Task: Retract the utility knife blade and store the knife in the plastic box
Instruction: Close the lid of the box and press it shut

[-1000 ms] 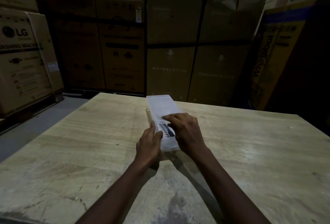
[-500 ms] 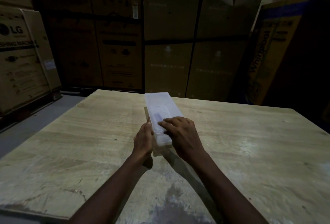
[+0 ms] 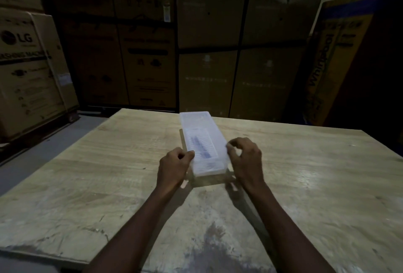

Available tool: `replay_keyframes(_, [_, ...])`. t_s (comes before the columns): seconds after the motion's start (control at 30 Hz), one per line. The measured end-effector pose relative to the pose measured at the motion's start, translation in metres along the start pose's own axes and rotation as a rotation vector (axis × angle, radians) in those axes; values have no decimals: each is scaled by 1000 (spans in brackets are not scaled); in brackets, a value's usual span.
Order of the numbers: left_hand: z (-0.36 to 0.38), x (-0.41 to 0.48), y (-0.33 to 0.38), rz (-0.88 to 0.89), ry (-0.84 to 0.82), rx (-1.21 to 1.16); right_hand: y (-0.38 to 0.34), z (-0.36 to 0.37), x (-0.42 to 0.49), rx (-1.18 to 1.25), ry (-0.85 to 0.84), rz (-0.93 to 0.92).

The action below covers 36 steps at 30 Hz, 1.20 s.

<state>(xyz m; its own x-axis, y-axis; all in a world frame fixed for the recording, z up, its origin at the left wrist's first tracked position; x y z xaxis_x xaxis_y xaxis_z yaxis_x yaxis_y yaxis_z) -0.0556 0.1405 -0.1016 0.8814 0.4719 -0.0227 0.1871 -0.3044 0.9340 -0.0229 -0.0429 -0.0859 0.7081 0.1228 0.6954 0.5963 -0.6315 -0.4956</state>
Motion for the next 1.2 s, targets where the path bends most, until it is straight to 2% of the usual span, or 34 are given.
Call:
replay_keyframes(0.07, [-1,0,4,-21,-33,-20,6,-7,1,9,-14,167])
replay_keyframes(0.13, [-2,1,6,-35,-66,-56,8,-8,1,73,-101,297])
replay_keyframes(0.23, [-5,5,4,-91,-150,-161,7,-5,5,181,-137,385])
replay_keyframes(0.37, [-8,9,1,-131,-217,-259,7,3,8,246,-145,413])
replay_keyframes(0.67, [-7,6,-7,-155,-253,-287,16,9,3,400,-203,483])
replay_keyframes(1.2, [-6,1,-1,-161,-219,-293,10,-1,2,548,-246,510])
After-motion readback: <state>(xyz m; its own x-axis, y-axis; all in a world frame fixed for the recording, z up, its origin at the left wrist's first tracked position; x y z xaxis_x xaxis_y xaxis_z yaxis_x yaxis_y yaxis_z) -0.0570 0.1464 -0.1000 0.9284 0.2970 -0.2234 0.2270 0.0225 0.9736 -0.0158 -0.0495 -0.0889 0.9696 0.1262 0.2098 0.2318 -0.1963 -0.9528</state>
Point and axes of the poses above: each hand's wrist, its own x-axis towards the middle knuckle, its own z-axis out of the palm, y = z × x, the point moved 1 cm from there along x, towards the middle knuckle, and after that the axes turned 13 degrees about -z, right-handed, at the moved point
